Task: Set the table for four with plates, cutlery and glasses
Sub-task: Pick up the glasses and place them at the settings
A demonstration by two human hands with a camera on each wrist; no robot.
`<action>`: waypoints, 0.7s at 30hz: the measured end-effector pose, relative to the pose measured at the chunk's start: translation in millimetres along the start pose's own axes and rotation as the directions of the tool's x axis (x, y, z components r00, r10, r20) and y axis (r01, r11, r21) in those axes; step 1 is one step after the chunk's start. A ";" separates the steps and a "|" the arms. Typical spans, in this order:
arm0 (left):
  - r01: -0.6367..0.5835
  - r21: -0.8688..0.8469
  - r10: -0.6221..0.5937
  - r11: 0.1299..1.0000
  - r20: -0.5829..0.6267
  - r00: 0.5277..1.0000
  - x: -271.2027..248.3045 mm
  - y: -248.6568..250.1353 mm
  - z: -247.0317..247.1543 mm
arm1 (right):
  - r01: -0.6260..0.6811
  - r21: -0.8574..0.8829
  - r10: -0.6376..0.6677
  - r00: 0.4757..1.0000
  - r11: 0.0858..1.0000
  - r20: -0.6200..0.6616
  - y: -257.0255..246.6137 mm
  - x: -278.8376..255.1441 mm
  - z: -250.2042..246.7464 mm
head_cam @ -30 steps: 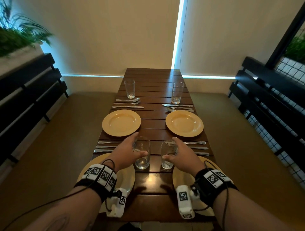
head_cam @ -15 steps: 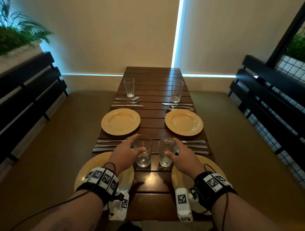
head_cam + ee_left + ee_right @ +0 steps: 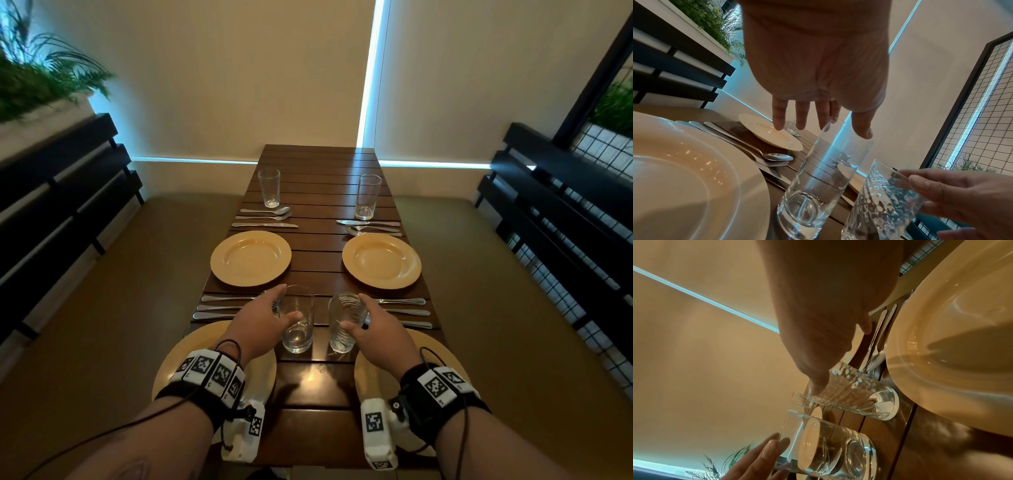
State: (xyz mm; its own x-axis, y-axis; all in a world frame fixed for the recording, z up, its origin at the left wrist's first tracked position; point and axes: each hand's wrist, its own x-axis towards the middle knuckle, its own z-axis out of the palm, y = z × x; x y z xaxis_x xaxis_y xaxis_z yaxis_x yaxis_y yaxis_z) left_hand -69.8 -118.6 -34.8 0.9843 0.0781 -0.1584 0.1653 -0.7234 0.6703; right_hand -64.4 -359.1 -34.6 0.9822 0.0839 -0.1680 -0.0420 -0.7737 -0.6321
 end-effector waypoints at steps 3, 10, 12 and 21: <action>0.006 -0.003 -0.006 1.000 0.003 1.000 -0.3 0.4 0.4 | -0.009 -0.005 0.009 1.000 1.000 0.010 0.1 0.3 -0.7; 0.031 -0.043 -0.029 0.999 0.051 0.998 -8.6 9.4 -2.2 | -0.002 0.021 0.002 0.999 1.000 0.033 -3.7 -2.3 -5.2; 0.047 -0.065 -0.042 0.997 0.079 0.996 -11.8 12.6 -4.8 | -0.005 0.070 0.000 0.998 0.998 0.069 -2.4 -2.6 -6.1; 0.147 -0.127 -0.135 0.981 0.097 0.986 4.6 -15.4 -53.0 | -0.042 0.287 0.024 0.997 0.957 0.068 5.1 26.1 -60.0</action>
State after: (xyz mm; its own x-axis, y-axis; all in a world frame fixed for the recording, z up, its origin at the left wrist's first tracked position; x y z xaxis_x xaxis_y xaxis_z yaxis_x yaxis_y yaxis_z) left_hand -64.6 -70.8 -7.4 0.9423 0.1083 -0.3169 0.3145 -0.6113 0.7262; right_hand -28.0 -398.5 3.2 0.9662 0.1081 -0.2338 -0.1341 -0.5637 -0.8150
